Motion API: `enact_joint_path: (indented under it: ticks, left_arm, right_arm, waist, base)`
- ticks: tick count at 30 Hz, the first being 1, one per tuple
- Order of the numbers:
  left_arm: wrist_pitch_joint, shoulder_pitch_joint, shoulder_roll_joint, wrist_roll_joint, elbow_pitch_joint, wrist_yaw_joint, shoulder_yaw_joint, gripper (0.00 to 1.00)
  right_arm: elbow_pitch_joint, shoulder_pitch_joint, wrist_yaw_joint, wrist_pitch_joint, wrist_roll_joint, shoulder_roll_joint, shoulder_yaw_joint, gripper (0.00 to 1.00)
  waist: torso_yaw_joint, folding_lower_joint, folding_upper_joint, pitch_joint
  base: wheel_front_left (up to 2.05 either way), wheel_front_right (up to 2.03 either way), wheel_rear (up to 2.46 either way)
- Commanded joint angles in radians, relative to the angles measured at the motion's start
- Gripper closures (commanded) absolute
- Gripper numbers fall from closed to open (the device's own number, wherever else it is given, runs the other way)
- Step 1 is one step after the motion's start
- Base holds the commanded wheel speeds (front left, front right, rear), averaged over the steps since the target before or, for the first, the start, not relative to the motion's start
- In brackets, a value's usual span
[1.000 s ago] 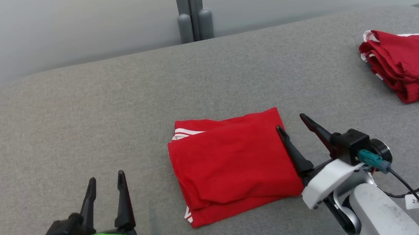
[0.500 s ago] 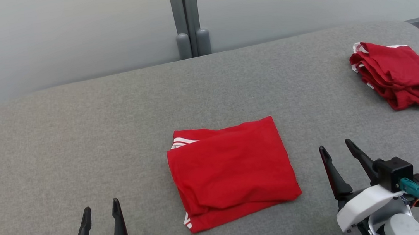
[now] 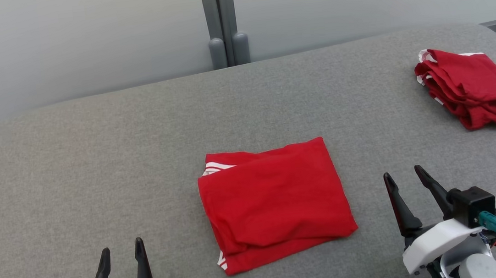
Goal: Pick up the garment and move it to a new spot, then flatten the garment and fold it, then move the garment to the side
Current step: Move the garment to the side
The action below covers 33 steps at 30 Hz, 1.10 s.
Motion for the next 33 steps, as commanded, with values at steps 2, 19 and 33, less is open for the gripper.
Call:
enact_joint_path:
  ticks: [2,19,33]
  left_arm:
    - [-0.003,-0.008,0.001,0.000,0.001,-0.001,0.002,0.00]
    - [-0.003,-0.055,0.001,0.013,0.009,-0.007,-0.003,0.00]
    - [-0.003,-0.112,0.001,-0.004,-0.002,-0.005,-0.009,0.00]
  right_arm:
    - [0.003,0.001,-0.001,-0.004,-0.006,-0.003,0.001,0.00]
    - [0.065,-0.201,-0.001,0.137,-0.074,-0.004,0.072,0.00]
    - [0.267,-0.330,-0.001,0.363,-0.109,-0.008,0.027,0.00]
  waist:
    - [0.000,0.0000,0.0000,-0.001]
    - [0.036,0.0000,0.0000,0.041]
    - [0.149,0.0000,0.0000,0.158]
  base:
    - [0.00,0.00,0.00]
    - [0.00,0.00,0.00]
    - [0.00,0.00,0.00]
